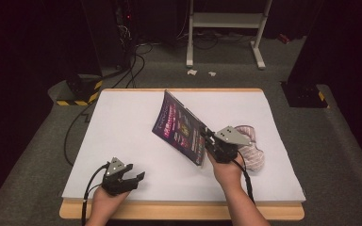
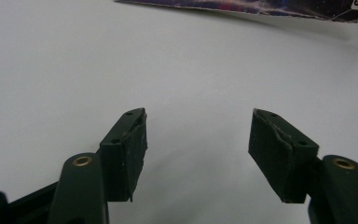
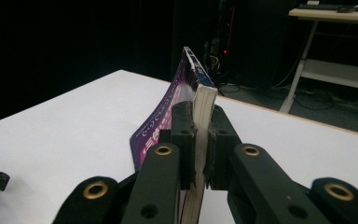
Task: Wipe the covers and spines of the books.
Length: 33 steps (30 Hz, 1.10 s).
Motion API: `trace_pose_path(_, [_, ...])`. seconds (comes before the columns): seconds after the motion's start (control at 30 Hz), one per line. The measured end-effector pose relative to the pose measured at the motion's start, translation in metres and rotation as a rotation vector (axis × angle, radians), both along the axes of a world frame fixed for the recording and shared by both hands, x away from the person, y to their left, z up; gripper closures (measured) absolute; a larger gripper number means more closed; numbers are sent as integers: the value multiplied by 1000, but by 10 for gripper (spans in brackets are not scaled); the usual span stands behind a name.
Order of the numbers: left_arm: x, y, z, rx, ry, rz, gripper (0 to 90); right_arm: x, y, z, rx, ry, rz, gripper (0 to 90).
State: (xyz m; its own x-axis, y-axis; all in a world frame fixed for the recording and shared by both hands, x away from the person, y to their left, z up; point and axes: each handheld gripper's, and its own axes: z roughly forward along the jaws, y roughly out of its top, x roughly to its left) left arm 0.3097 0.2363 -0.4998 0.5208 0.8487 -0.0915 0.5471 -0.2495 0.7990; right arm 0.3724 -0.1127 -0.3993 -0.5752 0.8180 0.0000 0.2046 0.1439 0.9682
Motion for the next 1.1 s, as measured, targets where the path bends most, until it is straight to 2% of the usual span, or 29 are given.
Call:
trace_pose_path(0.57, [0, 0, 0, -3, 4, -4, 372, 9, -9, 19, 60, -56, -55, 846])
trace_pose_path(0.8, [0, 0, -1, -5, 5, -5, 373, 17, -15, 27, 47, -77, -100, 847])
trace_pose_path(1.0, [0, 1, -1, -5, 7, -6, 373, 22, -22, 32, 69, -91, -141, 846])
trace_pose_path(1.1, [0, 1, -1, -5, 8, -7, 373, 22, -22, 31, 61, -97, -149, 846])
